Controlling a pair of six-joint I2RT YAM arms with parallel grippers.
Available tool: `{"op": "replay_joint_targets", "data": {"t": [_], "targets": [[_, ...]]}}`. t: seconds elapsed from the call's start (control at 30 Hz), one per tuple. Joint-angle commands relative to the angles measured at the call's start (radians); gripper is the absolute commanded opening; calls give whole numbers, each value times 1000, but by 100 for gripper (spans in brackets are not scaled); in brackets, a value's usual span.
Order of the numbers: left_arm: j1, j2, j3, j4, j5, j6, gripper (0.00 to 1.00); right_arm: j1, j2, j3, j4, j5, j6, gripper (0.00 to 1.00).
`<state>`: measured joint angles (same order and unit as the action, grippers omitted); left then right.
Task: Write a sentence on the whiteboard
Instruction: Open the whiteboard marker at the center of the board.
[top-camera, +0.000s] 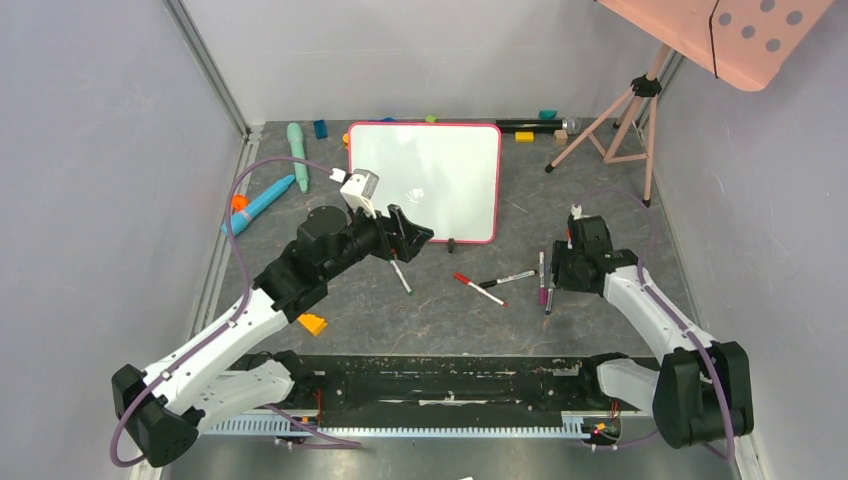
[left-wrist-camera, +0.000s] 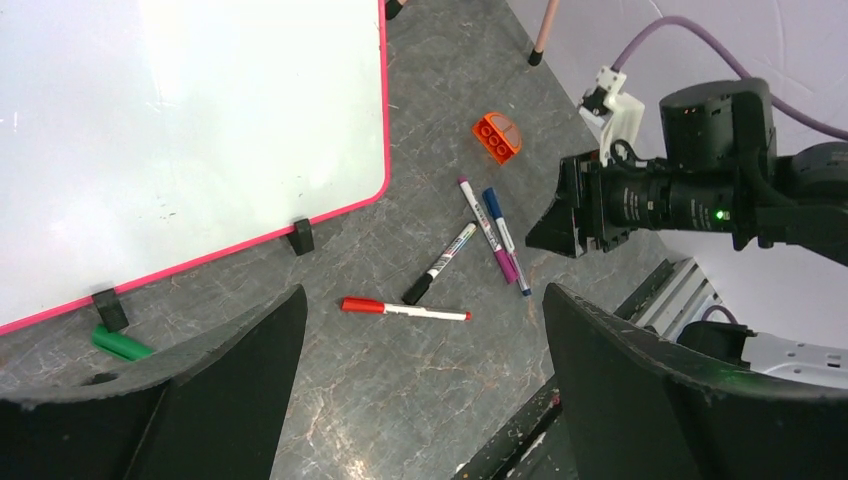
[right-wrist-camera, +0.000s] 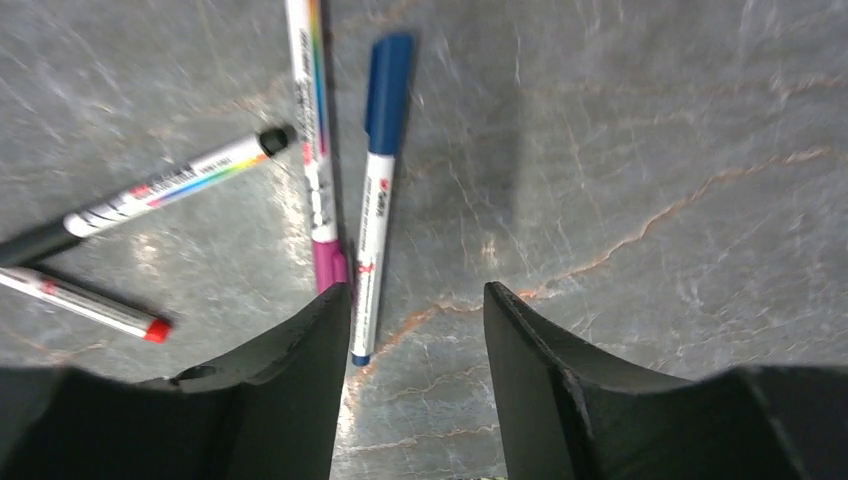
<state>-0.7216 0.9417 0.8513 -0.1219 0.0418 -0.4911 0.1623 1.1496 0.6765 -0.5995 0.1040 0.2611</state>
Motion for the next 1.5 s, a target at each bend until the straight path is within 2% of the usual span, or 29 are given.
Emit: {"op": "replay_joint_targets", "data": {"t": [0.0,0.17,0.37,0.63,0.7,0.8,0.93,1.0,1.1,1.23,1.33,1.47], "targets": [[-1,-19,-1,5,-10,55,93,0,-33,-83,82,29,33,51],[-1,-20,14,-19,-37,76,93,0,9,-97,161,-14,57,47],[1,-27,83,-104,-183,109,94,0,50,-97,213,-39,64,45],[1,-28,93,-119,-200,113,95,0,85,-136,237,25,58,39],[1,-31,92,-123,-198,105,95,0,88,-149,240,26,57,32],[1,-30,89,-125,-179,100,95,0,60,-121,194,34,42,12],[2,-9,88,-120,-101,95,95,0,-14,-20,91,4,-23,0],[1,15,94,-105,-47,86,95,0,-42,51,33,-77,-67,0],[1,64,110,-48,113,59,94,2,-79,130,0,-310,-131,0],[1,130,110,99,323,50,91,22,-86,189,13,-594,-107,0],[1,170,134,129,428,196,90,45,-89,209,74,-782,-21,0],[1,181,174,39,450,481,93,88,-41,315,2,-874,8,0]]}}
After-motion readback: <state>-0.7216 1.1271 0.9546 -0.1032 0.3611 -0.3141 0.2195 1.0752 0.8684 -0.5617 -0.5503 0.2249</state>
